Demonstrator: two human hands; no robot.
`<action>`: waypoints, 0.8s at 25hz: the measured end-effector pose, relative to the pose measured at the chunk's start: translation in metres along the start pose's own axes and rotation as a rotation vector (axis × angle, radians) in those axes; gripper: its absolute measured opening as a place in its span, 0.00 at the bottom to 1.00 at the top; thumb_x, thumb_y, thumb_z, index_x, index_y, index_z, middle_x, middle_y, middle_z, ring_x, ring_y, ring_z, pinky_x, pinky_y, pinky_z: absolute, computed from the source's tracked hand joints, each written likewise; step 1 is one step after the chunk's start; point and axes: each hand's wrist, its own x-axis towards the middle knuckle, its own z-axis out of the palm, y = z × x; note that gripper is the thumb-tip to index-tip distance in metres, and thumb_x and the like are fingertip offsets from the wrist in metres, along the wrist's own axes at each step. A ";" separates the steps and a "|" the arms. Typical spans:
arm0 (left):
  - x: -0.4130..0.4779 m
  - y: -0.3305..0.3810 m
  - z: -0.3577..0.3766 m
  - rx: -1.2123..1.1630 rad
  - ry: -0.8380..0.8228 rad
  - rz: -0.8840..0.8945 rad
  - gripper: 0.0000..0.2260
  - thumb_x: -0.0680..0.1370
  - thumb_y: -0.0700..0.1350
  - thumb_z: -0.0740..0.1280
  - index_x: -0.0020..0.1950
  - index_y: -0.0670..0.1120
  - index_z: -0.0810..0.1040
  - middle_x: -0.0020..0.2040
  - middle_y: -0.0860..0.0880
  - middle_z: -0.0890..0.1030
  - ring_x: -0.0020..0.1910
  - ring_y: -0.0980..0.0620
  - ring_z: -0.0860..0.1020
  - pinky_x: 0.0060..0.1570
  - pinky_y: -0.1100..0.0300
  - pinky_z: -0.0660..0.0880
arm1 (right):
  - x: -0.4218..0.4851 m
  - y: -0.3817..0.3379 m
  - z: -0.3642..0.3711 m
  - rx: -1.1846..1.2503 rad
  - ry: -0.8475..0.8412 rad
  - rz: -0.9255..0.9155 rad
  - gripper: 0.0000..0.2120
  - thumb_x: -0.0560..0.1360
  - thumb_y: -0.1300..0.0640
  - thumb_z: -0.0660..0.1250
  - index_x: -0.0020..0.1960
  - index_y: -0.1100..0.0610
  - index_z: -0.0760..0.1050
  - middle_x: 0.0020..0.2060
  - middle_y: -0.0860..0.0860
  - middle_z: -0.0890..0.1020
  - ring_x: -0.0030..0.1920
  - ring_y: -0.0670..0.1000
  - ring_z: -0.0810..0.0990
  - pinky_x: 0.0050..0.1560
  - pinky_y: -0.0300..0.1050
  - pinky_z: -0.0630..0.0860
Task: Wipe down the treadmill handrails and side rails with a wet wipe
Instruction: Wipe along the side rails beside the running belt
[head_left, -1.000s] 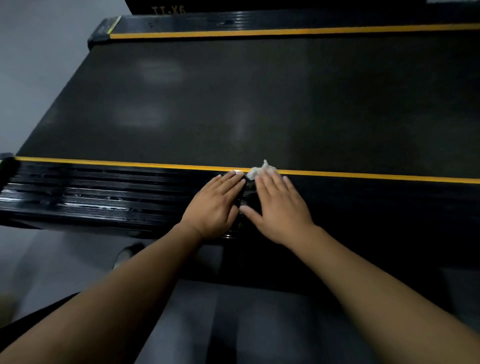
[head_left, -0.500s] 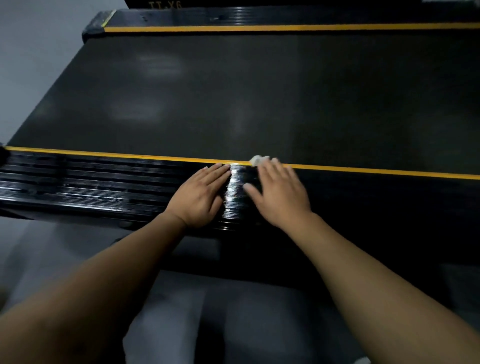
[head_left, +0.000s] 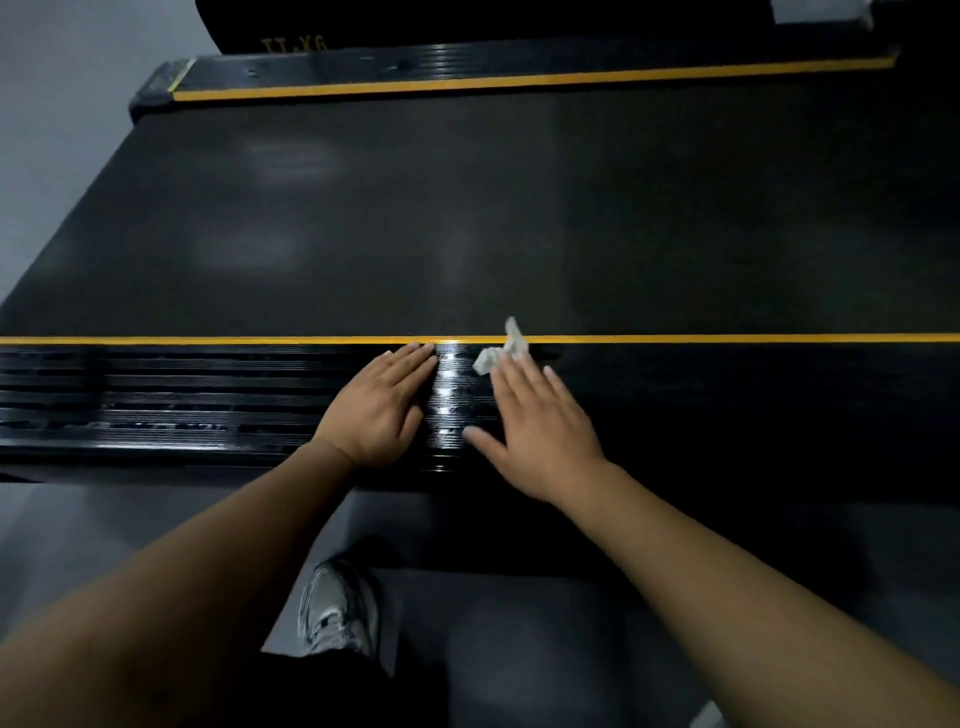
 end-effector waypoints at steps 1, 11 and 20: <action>0.001 0.000 0.000 0.006 -0.007 0.000 0.30 0.77 0.50 0.55 0.77 0.38 0.70 0.78 0.40 0.69 0.78 0.40 0.66 0.78 0.43 0.62 | 0.000 0.000 0.000 -0.022 0.005 -0.023 0.43 0.80 0.29 0.39 0.84 0.57 0.45 0.84 0.51 0.46 0.83 0.50 0.41 0.82 0.54 0.42; 0.032 0.066 0.018 -0.024 0.012 -0.021 0.31 0.78 0.51 0.53 0.79 0.41 0.67 0.80 0.43 0.66 0.80 0.45 0.62 0.79 0.49 0.56 | -0.023 0.002 0.010 0.079 0.118 0.121 0.43 0.77 0.32 0.34 0.84 0.57 0.50 0.84 0.52 0.51 0.83 0.51 0.46 0.82 0.54 0.45; 0.038 0.077 0.025 -0.033 0.063 -0.010 0.30 0.78 0.50 0.53 0.78 0.39 0.69 0.78 0.41 0.68 0.80 0.44 0.63 0.80 0.52 0.54 | -0.062 0.005 0.036 0.060 0.288 0.126 0.36 0.82 0.37 0.49 0.80 0.62 0.61 0.80 0.57 0.63 0.82 0.56 0.58 0.80 0.58 0.57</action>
